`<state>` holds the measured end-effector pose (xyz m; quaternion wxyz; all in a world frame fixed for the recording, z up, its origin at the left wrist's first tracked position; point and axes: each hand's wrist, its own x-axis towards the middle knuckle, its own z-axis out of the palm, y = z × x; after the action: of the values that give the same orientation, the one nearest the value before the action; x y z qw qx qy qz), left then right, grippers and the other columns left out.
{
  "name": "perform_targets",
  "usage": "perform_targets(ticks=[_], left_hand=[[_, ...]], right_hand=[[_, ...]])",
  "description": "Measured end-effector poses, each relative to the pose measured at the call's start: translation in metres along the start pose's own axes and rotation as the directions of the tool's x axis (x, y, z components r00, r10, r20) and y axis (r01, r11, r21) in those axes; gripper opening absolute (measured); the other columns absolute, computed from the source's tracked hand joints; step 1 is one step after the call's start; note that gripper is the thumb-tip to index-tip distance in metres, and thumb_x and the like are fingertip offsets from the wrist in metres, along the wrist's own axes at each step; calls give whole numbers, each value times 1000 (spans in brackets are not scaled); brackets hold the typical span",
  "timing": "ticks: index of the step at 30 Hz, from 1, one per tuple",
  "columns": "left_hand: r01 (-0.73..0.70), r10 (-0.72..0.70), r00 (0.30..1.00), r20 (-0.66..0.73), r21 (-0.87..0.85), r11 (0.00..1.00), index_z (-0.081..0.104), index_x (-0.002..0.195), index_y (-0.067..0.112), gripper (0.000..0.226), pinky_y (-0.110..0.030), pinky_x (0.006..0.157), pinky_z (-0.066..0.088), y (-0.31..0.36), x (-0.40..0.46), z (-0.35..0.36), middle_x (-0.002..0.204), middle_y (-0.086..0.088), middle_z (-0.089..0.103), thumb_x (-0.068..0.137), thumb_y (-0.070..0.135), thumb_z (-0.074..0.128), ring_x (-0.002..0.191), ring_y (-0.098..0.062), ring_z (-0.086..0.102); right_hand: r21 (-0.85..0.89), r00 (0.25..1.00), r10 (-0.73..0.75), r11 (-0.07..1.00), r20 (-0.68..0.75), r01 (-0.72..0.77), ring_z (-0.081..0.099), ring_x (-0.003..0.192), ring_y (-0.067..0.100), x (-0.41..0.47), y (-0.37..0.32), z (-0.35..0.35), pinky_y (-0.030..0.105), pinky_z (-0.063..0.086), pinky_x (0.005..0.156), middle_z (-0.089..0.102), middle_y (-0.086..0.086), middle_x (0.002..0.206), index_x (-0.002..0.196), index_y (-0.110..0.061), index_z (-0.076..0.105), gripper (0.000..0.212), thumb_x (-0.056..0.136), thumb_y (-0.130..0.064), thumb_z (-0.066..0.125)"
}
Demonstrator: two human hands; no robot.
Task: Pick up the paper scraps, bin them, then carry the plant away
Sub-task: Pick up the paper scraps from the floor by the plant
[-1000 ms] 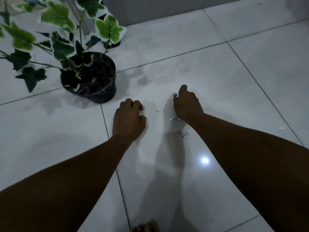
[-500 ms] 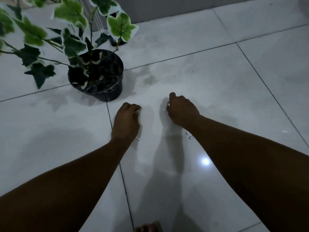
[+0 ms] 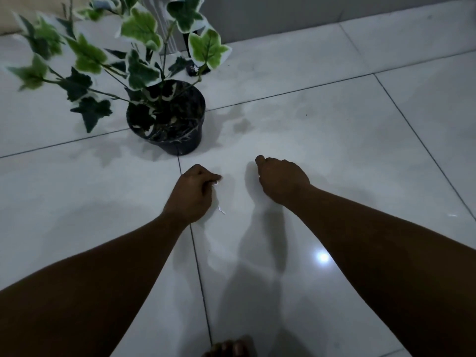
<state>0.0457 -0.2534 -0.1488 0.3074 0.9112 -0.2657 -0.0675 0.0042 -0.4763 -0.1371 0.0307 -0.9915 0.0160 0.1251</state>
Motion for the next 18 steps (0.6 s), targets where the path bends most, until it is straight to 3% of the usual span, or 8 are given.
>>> perform_targets(ticks=[4,7,10,12,14,17,18], left_hand=[[15,-10,995,98,-49,999,67,118,5,42,-19,91,43,-2,-8,-9,113,-6,58,84,13,44,103,-18,61],[-34,30,980,196,15,999,62,128,6,56,-20,96,39,-5,-13,-11,117,-4,52,81,32,51,109,-19,54],[-143,117,966,231,100,985,59,133,8,70,-21,98,38,-8,-18,-8,120,-1,50,79,52,59,113,-16,49],[-230,193,955,227,153,961,61,130,8,68,-24,94,43,-10,-20,-5,117,-1,53,81,54,67,109,-16,50],[-291,252,943,217,173,941,66,124,8,59,-27,87,47,-11,-20,-2,111,-1,57,84,52,66,101,-18,54],[-304,275,942,194,144,942,74,107,10,44,-25,77,46,-8,-20,3,99,-1,63,86,47,62,90,-19,58],[-296,270,945,185,132,946,76,100,11,38,-26,74,49,-7,-19,5,95,-1,65,86,43,62,86,-20,60]], right_hand=[[25,1000,25,999,-13,-24,64,96,38,-5,6,-4,36,41,72,63,16,108,124,-5,43,29,96,-13,44],[243,983,172,958,-57,-153,63,92,39,-8,17,-7,36,44,73,64,18,101,116,-7,45,25,94,-19,45],[493,931,362,817,-37,-298,63,97,32,-9,31,-5,32,47,80,66,10,105,113,-15,56,24,92,-22,49],[590,903,427,741,-43,-322,64,102,27,-9,39,0,27,44,81,69,5,109,104,-18,66,20,91,-21,52],[597,910,413,742,-48,-305,64,104,25,-8,44,6,25,44,82,70,4,109,97,-16,70,20,91,-21,52],[568,931,366,767,-7,-297,64,101,22,-7,48,10,6,32,62,71,2,105,92,-16,71,40,86,-39,38],[554,934,357,779,-6,-294,64,99,22,-6,49,10,8,27,55,71,2,103,91,-17,70,44,84,-43,35]])
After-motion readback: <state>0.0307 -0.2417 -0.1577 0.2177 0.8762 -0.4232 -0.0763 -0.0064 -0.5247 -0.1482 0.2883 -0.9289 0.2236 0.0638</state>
